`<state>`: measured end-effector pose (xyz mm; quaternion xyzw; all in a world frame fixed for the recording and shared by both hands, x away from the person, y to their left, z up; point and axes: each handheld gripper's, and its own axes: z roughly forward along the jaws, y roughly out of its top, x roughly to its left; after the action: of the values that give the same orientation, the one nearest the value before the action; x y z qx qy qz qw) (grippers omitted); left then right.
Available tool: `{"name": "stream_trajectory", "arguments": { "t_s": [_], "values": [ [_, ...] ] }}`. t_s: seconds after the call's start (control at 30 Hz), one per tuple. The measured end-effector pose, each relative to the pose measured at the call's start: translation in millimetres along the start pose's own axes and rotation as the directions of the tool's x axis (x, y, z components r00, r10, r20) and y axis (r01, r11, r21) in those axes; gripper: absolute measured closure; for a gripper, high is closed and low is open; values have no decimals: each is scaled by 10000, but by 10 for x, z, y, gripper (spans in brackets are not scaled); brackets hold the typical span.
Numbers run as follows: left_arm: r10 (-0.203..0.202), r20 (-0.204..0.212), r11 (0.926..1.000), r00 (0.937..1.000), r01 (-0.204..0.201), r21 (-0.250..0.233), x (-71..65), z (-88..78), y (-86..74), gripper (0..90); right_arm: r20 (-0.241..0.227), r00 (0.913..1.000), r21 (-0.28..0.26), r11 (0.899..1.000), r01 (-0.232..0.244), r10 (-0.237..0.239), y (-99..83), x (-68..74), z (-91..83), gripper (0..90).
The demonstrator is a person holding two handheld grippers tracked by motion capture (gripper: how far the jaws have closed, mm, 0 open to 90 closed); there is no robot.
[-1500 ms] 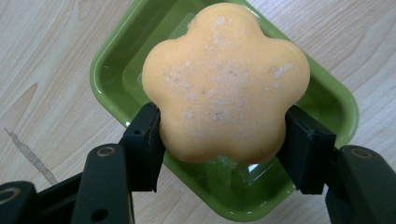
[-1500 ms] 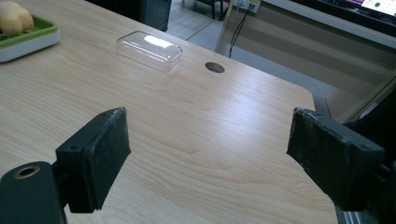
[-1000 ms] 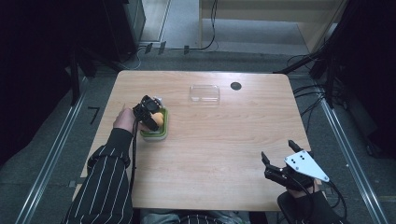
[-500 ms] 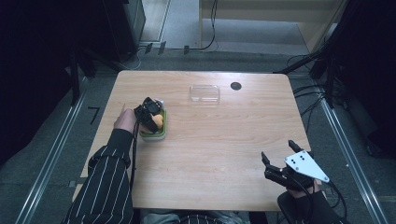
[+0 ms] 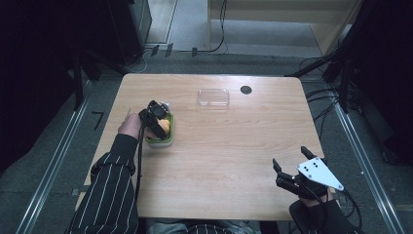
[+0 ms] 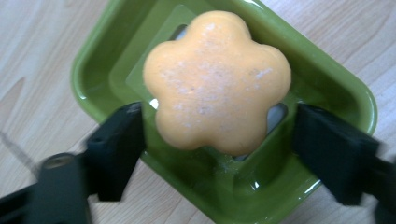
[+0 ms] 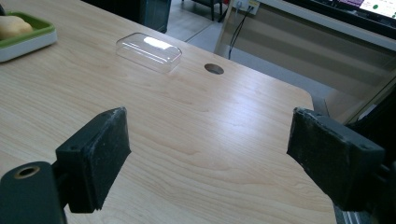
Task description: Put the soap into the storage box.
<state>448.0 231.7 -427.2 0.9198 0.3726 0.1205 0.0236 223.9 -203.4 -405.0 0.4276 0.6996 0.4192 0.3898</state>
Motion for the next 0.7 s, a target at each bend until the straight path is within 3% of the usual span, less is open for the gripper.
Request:
{"name": "stream_trajectory", "arguments": {
  "t_s": [0.23, 0.4, 0.7],
  "values": [
    [-276, -235, 9994, 9993, 281, 217, -24, -118, -39, 117, 6, 10000, -6, 10000, -41, 41, 1, 1, 2, 133],
    [-345, -137, 9988, 9993, 349, 343, -77, -211, -57, 76, -4, 10000, -1, 10000, -57, 57, 3, 6, 3, 134],
    [-405, -179, 9980, 9990, 413, 481, -257, -354, -201, 30, 3, 10000, -10, 10000, -61, 61, 2, 3, 3, 133]
  ]
}}
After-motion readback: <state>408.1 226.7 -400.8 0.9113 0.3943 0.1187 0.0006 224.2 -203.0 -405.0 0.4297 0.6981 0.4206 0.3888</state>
